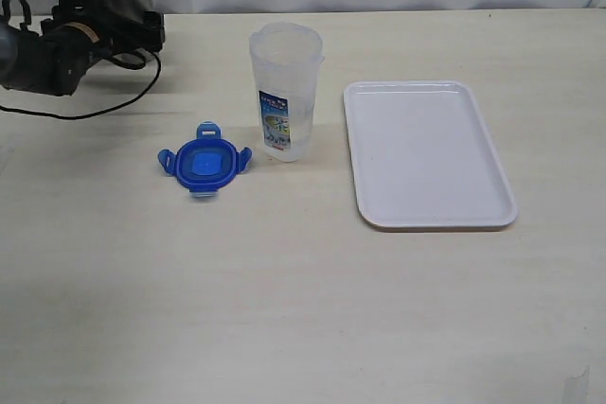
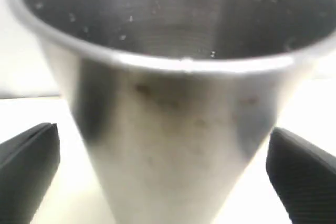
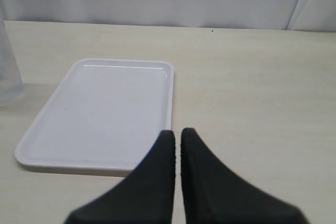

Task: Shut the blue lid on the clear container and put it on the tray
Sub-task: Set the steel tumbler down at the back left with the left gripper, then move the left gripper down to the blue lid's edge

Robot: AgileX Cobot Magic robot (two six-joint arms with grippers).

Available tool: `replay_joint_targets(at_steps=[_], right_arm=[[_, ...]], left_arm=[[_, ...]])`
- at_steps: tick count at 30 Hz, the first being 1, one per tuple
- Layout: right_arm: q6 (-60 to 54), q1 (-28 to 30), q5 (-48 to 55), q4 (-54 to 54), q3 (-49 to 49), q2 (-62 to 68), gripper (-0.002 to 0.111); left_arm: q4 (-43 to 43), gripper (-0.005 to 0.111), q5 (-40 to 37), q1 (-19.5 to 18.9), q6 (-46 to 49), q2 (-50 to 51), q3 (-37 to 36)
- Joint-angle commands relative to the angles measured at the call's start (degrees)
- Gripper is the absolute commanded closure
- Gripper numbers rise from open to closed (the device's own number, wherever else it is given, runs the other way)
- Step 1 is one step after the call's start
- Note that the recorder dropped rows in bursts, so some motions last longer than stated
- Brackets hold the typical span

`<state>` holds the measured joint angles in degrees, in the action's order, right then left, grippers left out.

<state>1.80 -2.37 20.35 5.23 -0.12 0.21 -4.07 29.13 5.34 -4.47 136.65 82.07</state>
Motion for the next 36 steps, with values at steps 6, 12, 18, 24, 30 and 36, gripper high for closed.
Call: replay_joint_targets(at_steps=[6, 12, 18, 24, 30, 36], right_arm=[[0.0, 0.3, -0.5, -0.1, 0.1, -0.2, 0.104], [0.0, 0.3, -0.5, -0.1, 0.1, -0.2, 0.104], [0.0, 0.3, -0.5, -0.1, 0.1, -0.2, 0.104], [0.0, 0.3, -0.5, -0.1, 0.1, -0.2, 0.104], [0.0, 0.3, -0.5, -0.1, 0.1, -0.2, 0.104], [0.0, 0.3, -0.5, -0.1, 0.1, -0.2, 0.104]], left_arm=[[0.2, 0.002, 2.9, -0.4, -0.1, -12.3, -15.4], [0.2, 0.002, 2.9, -0.4, -0.1, -25.0, -28.4], [-1.6, 0.002, -18.3, -0.4, -0.1, -36.7, -28.8], [-0.5, 0.002, -56.4, -0.4, 0.1, -41.7, -18.3], [7.3, 0.002, -75.4, 0.2, 0.9, -41.3, -15.6], [8.2, 0.002, -68.5, 3.3, 3.3, -41.2, -20.0]])
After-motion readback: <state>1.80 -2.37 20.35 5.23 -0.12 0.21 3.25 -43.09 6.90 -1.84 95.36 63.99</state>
